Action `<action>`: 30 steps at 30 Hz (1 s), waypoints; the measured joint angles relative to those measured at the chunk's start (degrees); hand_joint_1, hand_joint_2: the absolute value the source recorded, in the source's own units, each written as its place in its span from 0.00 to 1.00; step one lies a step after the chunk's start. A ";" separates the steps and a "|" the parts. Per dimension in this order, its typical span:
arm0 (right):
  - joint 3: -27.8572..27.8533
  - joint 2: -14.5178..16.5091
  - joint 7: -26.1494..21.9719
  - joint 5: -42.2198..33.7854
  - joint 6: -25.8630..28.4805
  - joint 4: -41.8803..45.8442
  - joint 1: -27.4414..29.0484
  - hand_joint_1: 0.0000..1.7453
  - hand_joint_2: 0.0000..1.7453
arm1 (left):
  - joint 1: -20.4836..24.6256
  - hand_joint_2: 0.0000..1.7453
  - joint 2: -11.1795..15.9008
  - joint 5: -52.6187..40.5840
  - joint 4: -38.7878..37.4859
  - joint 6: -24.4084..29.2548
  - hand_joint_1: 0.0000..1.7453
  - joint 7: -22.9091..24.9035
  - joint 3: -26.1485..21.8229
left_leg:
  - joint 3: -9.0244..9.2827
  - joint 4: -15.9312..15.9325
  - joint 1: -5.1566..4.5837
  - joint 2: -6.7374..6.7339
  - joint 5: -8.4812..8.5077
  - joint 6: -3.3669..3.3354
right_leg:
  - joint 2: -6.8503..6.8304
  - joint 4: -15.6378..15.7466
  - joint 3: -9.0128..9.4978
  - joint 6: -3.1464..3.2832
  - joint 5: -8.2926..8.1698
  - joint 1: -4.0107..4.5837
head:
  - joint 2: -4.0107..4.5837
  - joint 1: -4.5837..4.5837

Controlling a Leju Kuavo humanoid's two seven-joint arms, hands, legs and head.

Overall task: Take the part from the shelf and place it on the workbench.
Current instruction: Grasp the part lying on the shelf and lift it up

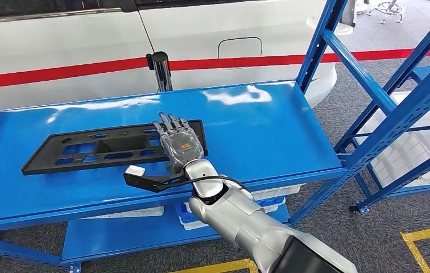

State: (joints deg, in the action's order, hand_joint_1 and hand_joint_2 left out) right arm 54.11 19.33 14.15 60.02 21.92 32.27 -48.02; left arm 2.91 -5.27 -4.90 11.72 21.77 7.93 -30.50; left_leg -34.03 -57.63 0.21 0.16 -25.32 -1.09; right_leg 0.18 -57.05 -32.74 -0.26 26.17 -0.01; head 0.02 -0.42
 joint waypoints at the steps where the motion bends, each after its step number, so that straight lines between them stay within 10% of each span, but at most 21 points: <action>1: -0.42 -0.01 -0.03 0.46 0.35 -0.83 -0.30 0.00 1.00 | 0.00 0.00 0.00 0.10 0.00 0.13 0.00 -0.02 -0.14 | 0.00 0.00 0.00 0.00 0.00 0.00 | 0.00 0.00 0.00 0.00 0.00 0.00 | 0.00 -0.01; 19: -4.31 -0.01 1.49 5.38 0.73 -5.26 -1.97 0.00 1.00 | 0.03 0.00 0.00 0.39 0.00 0.24 0.00 -1.30 -1.46 | 0.00 0.00 0.00 0.00 0.00 0.00 | 0.00 0.00 0.00 0.00 0.00 0.00 | 0.00 0.01; 24: -5.92 -0.01 1.74 7.61 1.07 -5.83 -1.97 0.95 1.00 | 0.03 0.00 0.00 0.52 0.00 -0.14 0.00 -2.13 -1.78 | 0.00 0.00 0.00 0.00 0.00 0.00 | 0.00 0.00 0.01 0.00 0.00 0.00 | -0.01 -0.01; 30: -8.44 0.01 0.60 10.81 1.69 -6.14 -1.73 0.99 1.00 | 0.04 0.00 0.01 0.51 0.00 -0.52 0.00 -2.37 -2.53 | 0.00 0.00 0.00 0.00 0.00 0.00 | 0.00 0.00 0.00 0.00 0.00 0.00 | 0.00 -0.01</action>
State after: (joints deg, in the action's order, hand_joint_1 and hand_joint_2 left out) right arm 45.67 19.34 14.75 70.82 23.61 26.12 -49.75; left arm 2.95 -5.26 -4.38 11.72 21.26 5.56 -33.03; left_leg -34.03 -57.63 0.21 0.16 -25.32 -1.09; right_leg 0.18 -57.05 -32.73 -0.26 26.17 -0.01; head 0.02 -0.43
